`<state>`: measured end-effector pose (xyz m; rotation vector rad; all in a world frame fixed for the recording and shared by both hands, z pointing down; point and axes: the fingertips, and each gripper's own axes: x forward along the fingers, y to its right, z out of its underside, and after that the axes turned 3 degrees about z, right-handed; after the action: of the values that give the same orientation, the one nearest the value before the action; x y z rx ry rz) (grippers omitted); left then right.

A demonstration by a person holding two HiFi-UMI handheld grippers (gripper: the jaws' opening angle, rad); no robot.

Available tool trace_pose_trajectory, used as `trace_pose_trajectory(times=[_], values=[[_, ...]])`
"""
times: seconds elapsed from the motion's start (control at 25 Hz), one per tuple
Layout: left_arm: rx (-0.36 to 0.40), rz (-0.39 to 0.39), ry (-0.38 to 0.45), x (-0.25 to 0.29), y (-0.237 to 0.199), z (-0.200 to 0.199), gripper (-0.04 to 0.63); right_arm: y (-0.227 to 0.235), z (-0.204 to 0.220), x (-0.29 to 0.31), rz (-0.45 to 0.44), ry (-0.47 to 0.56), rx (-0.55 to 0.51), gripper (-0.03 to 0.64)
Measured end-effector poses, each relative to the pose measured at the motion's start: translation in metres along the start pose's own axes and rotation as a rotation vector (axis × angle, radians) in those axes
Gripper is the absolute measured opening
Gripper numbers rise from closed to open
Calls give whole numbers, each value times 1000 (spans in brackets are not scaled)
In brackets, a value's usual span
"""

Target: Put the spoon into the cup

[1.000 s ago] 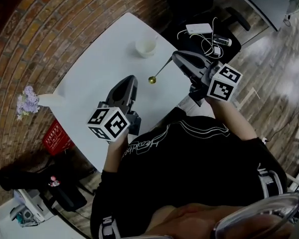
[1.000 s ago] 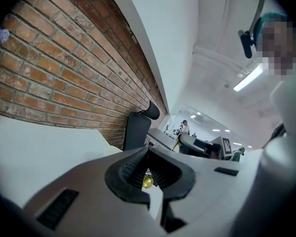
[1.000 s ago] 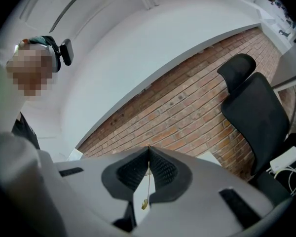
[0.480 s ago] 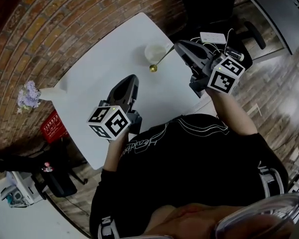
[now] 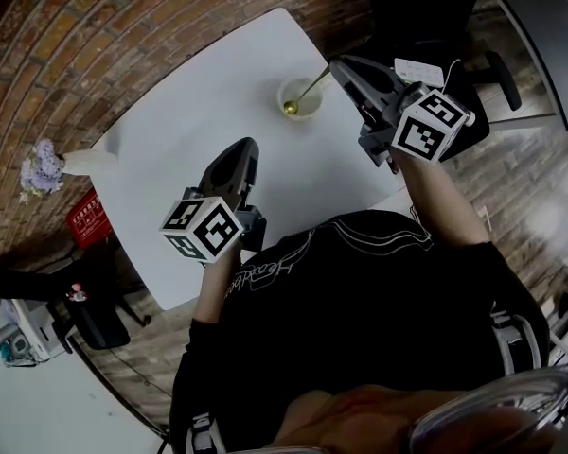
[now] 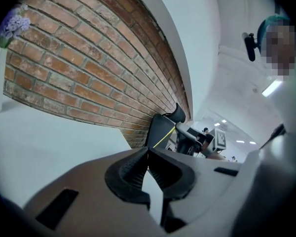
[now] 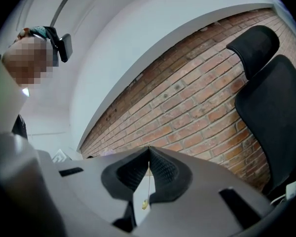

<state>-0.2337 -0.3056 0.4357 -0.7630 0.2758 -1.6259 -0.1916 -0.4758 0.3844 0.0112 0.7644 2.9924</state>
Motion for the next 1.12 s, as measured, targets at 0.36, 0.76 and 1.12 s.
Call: trace_pose_trajectory(times=[0.36, 0.76, 1.12], values=[[-45, -69, 21, 0, -27, 14, 5, 41, 44, 25, 18, -103, -3, -1], [-81, -98, 12, -5, -51, 29, 5, 68, 85, 39, 76, -152, 25, 0], [-86, -85, -4, 3, -51, 31, 5, 84, 105, 38, 111, -174, 43, 0]])
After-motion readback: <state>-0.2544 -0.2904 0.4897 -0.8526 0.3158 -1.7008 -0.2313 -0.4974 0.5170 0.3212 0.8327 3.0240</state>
